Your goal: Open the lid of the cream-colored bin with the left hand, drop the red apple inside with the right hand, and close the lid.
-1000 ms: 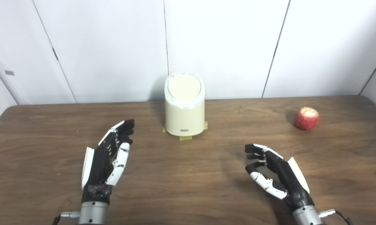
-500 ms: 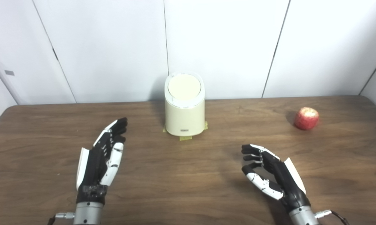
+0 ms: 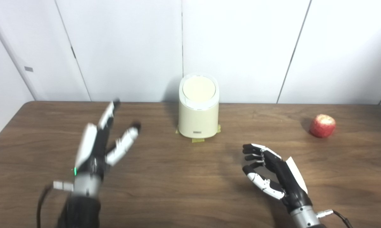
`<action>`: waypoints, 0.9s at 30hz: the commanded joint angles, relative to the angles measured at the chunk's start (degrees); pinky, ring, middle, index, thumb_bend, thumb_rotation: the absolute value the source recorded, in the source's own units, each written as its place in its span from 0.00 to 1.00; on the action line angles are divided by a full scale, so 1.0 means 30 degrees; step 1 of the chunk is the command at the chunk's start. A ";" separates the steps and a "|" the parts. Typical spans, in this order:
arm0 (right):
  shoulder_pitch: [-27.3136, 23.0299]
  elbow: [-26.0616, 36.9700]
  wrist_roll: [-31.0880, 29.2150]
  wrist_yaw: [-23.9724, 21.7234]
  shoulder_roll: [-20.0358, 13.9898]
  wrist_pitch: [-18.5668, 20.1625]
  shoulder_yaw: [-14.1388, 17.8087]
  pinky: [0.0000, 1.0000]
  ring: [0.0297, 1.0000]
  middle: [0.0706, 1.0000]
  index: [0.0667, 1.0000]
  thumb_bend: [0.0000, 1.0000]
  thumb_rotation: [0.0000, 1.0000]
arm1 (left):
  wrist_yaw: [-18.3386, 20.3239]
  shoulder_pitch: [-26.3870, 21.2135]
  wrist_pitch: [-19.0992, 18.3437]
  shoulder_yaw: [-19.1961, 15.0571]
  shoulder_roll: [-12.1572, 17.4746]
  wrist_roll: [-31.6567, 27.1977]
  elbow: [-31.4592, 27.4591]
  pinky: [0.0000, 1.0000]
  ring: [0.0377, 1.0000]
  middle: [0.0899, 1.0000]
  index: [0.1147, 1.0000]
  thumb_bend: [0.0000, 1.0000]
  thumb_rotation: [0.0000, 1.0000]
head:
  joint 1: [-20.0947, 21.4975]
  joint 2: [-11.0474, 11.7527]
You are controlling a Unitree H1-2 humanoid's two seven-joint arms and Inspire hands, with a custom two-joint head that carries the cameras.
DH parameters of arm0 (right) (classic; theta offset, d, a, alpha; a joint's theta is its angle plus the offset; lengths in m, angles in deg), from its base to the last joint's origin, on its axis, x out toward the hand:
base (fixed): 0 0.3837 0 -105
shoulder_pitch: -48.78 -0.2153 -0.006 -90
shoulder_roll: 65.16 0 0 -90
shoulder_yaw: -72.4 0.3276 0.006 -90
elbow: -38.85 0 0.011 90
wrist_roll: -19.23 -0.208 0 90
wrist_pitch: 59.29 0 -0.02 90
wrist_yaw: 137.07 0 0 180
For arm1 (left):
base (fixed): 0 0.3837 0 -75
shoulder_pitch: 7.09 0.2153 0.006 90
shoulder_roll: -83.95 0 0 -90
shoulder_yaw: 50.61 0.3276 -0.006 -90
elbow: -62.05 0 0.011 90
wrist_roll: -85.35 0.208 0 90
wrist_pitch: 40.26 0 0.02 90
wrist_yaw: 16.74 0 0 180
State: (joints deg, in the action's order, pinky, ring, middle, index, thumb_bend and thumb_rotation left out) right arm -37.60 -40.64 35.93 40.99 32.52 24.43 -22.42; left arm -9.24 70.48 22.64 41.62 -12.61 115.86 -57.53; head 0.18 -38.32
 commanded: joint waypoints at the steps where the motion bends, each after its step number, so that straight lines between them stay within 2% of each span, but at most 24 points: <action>1: -0.0552 0.0251 -0.0055 0.0337 -0.0061 -0.0794 0.0140 0.58 0.68 0.71 0.71 0.22 0.47 | 0.0442 -0.1481 0.0063 0.0090 -0.0665 0.0560 0.0072 0.91 1.00 1.00 1.00 0.68 0.80 | 0.0033 0.0021; 5: -0.0575 0.0235 -0.0080 0.0258 -0.0058 -0.0737 0.0146 0.59 0.70 0.72 0.72 0.22 0.47 | 0.1130 -0.3216 0.0065 -0.0111 -0.1524 0.1031 0.0539 0.93 1.00 1.00 1.00 0.75 0.78 | 0.0040 0.0023; 7: -0.0615 0.0144 -0.0028 0.0309 -0.0048 -0.0844 0.0137 0.60 0.70 0.72 0.72 0.22 0.46 | 0.1871 -0.4275 0.0065 -0.0232 -0.2071 0.2337 0.0984 0.93 1.00 1.00 1.00 0.80 0.79 | -0.0047 0.0078; 9: -0.0648 0.0104 -0.0043 0.0308 -0.0030 -0.0836 0.0126 0.59 0.69 0.72 0.72 0.22 0.45 | 0.2372 -0.4949 0.0063 -0.0313 -0.2487 0.3277 0.1311 0.93 1.00 1.00 1.00 0.82 0.79 | -0.0047 0.0086; 11: -0.0667 0.0095 -0.0105 0.0282 -0.0004 -0.0766 0.0119 0.60 0.70 0.72 0.72 0.22 0.45 | 0.2617 -0.5343 0.0061 -0.0286 -0.2786 0.3948 0.1581 0.92 1.00 1.00 1.00 0.80 0.77 | -0.0039 0.0091; 16: -0.0721 0.0009 -0.0108 0.0281 0.0026 -0.0766 0.0095 0.60 0.69 0.72 0.72 0.22 0.45 | 0.2239 -0.6647 0.0070 0.0435 -0.3198 0.5618 0.3227 0.97 1.00 1.00 1.00 0.77 0.73 | -0.0061 0.0117; 19: -0.0765 -0.0098 -0.0053 0.0281 -0.0019 -0.0926 0.0035 0.60 0.70 0.72 0.72 0.21 0.45 | 0.1805 -0.7349 0.0097 0.0985 -0.3070 0.6295 0.4407 0.98 1.00 1.00 1.00 0.78 0.71 | -0.0022 0.0190; 21: -0.0786 -0.0180 0.0017 0.0340 -0.0016 -0.1049 0.0009 0.60 0.69 0.72 0.72 0.21 0.45 | 0.1531 -0.7712 0.0125 0.1344 -0.2886 0.6581 0.5060 0.99 1.00 1.00 1.00 0.78 0.71 | -0.0015 0.0236; 27: -0.0789 -0.0233 -0.0002 0.0367 0.0136 -0.0955 -0.0018 0.59 0.69 0.72 0.72 0.21 0.44 | 0.1240 -0.8461 0.0080 0.1524 -0.2865 0.6737 0.6455 1.00 1.00 1.00 1.00 0.76 0.60 | 0.0002 0.0260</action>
State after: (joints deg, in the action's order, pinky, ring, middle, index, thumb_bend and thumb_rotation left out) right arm -38.15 -42.17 36.14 41.29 32.74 23.66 -22.54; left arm -3.72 48.40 22.54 46.21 -21.22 135.37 -38.08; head 0.18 -37.53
